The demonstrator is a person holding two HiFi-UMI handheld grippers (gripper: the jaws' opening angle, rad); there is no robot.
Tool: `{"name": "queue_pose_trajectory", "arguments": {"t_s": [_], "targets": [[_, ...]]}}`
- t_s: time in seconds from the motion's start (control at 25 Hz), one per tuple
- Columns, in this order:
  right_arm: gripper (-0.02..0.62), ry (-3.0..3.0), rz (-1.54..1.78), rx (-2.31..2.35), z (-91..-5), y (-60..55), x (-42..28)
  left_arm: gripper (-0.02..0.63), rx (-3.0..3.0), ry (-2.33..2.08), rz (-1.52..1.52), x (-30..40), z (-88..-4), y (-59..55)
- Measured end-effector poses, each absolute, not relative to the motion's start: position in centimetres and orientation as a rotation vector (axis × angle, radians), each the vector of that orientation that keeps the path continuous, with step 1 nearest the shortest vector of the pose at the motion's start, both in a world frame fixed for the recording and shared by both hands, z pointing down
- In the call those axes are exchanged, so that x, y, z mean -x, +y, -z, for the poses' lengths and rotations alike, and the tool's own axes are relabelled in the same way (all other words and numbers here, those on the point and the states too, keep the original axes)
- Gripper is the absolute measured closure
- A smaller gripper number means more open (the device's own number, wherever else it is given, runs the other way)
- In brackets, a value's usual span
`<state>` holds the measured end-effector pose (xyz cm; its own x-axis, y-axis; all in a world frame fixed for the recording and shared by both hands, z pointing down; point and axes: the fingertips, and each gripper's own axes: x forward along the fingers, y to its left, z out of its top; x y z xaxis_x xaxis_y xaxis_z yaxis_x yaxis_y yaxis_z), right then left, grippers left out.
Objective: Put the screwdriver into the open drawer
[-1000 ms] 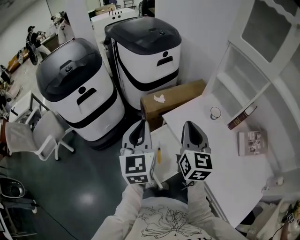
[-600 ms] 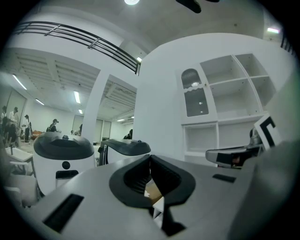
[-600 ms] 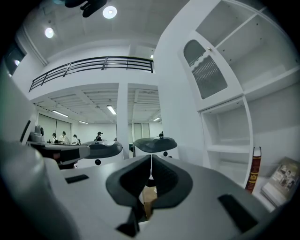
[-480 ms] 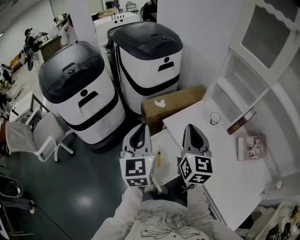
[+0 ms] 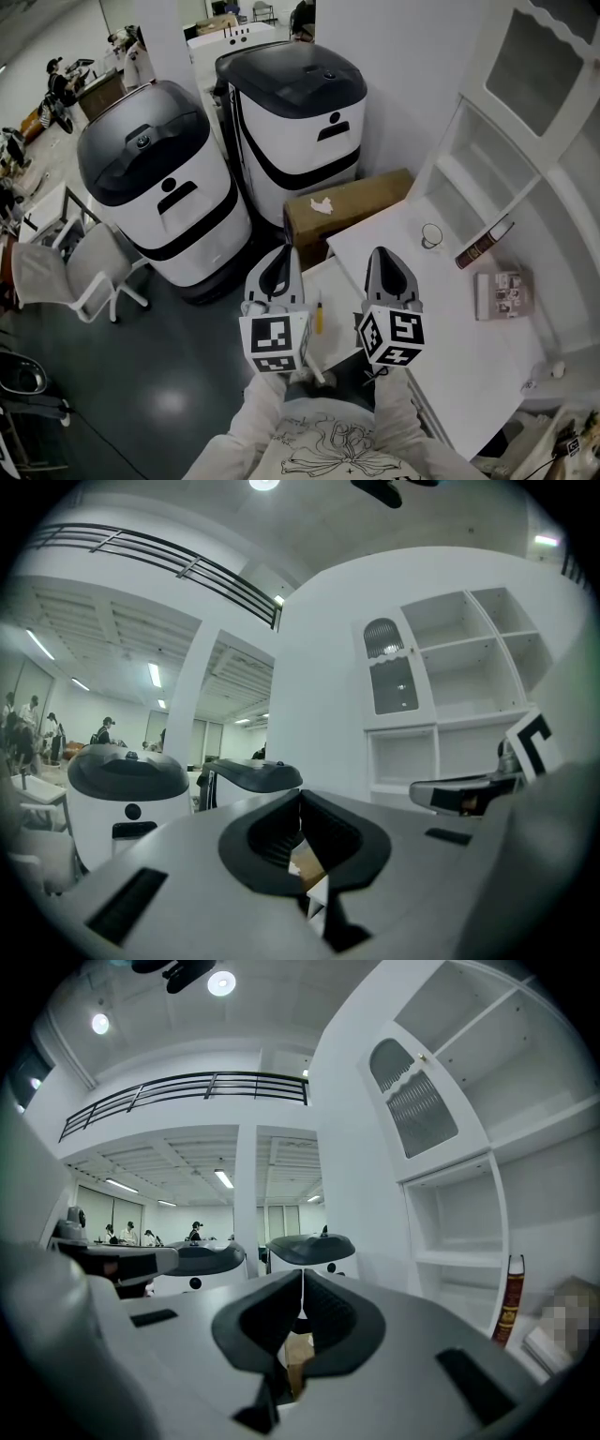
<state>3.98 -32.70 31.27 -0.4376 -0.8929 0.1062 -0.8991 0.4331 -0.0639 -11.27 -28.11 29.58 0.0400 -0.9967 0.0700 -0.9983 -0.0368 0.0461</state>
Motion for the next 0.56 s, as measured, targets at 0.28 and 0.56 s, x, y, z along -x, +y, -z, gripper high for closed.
{"name": "queue_pose_trajectory", "arguments": {"t_s": [0.28,0.56], "targets": [[0.589,-2.607,-0.193,-1.643,-31.7,-32.9,-4.3,0.6,-2.21,-2.121,-0.032,11.0,-29.6,-28.3],[0.589,-2.603,-0.192,-1.643,-32.0,-33.3,-4.0,0.6,-2.199,-2.117,-0.058,11.3,-30.9,-28.7]]}}
